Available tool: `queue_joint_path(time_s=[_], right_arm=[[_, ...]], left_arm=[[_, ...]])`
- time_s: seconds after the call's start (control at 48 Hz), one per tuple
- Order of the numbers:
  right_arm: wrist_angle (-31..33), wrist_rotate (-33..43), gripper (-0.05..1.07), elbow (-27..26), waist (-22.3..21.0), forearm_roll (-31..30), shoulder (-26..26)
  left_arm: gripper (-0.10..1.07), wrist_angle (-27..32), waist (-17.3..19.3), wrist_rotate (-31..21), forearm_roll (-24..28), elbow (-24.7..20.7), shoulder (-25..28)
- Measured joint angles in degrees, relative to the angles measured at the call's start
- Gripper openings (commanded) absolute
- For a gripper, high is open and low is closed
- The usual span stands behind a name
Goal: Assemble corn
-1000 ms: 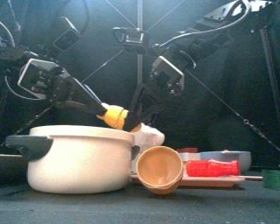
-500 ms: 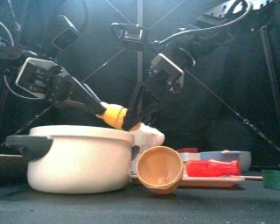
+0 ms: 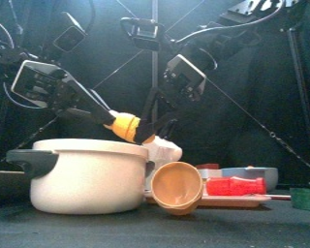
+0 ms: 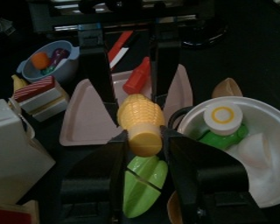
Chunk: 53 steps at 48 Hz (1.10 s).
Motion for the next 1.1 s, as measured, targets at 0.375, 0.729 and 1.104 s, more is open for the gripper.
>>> queue_joint_path(time_s=[0.375,0.729,1.104], right_arm=[[0.8,0.0,0.69,-0.1,0.0,1.1,0.0],[2.0,0.0,0.69,0.1,0.4,2.0,0.0],[4.1,0.3,0.69,0.3,0.4,4.3,0.0]], left_arm=[[0.93,-0.1,0.1,0.0,-0.1,-0.3,0.0],[0.99,-0.8,0.1,0.0,-0.7,0.4,-2.1],[0.99,-6.7,0.0,-0.3,-3.0,5.4,-8.0]])
